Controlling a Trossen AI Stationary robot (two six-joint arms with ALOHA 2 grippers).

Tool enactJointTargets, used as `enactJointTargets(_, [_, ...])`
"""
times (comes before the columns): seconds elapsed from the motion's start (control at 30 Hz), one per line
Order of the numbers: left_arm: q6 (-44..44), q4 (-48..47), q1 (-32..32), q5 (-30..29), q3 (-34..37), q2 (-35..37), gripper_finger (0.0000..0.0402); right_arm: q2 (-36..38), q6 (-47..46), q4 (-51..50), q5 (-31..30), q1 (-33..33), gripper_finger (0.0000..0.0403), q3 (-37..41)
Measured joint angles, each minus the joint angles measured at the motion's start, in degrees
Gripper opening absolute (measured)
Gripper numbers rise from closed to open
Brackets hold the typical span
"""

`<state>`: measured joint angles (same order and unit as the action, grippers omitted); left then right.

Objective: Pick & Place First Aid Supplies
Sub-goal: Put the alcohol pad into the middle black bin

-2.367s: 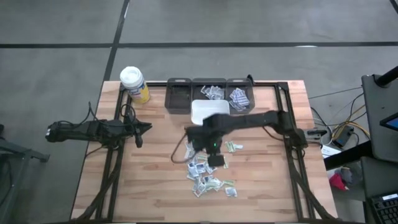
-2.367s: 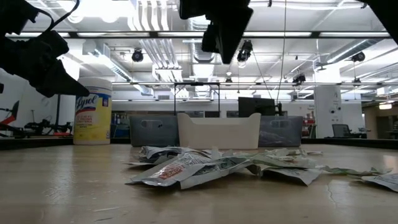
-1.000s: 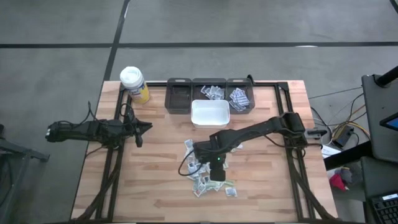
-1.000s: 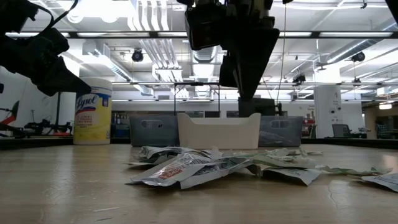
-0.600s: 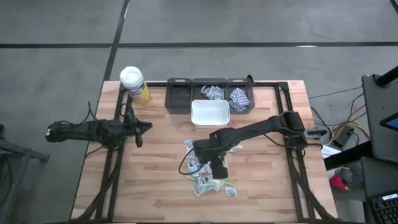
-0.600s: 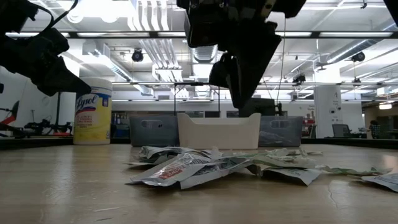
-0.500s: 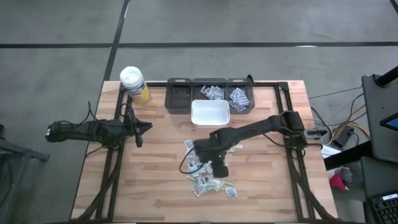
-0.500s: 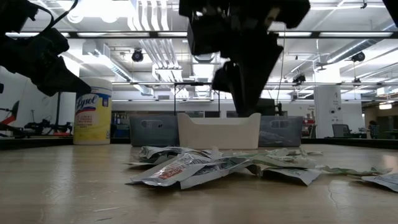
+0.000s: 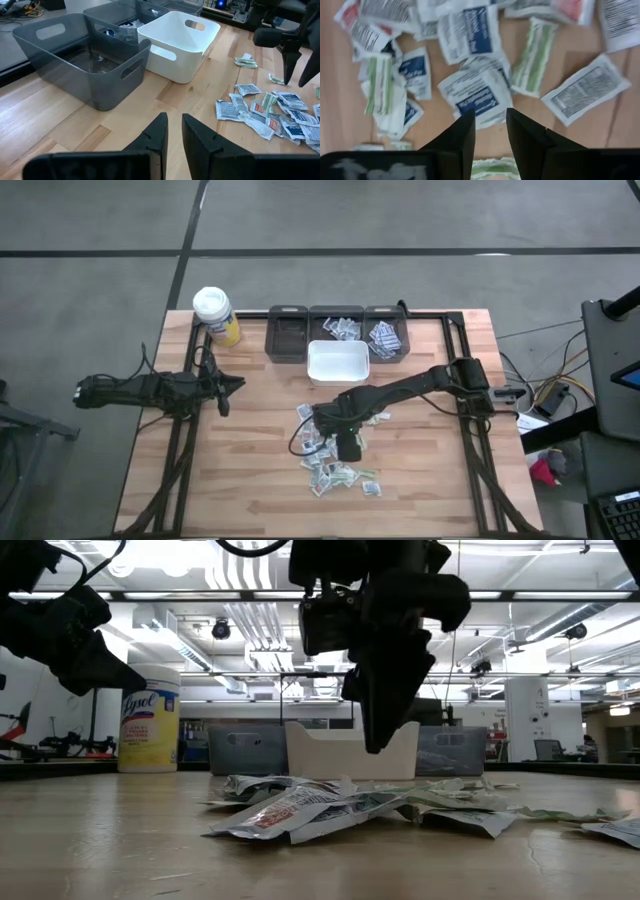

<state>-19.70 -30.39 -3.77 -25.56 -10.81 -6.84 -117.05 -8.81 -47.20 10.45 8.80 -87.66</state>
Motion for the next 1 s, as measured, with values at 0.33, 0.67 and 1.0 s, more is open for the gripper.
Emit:
enactJointTargets(0.33, [-0.03, 0.01, 0.00, 0.00, 0.01, -0.01, 0.0053, -2.23, -4.63, 0.36, -0.35, 0.42, 0.0112, 0.37])
enactJointTargets(0.67, [-0.03, -0.02, -0.01, 0.00, 0.02, -0.04, 0.0053, -5.35, -11.22, -0.32, -4.16, 0.70, 0.0096, 0.22])
enactJointTargets(1.0, [-0.03, -0.02, 0.00, 0.00, 0.02, -0.04, 0.0053, -5.14, -10.66, -0.80, -4.86, 0.67, 0.0037, 0.21])
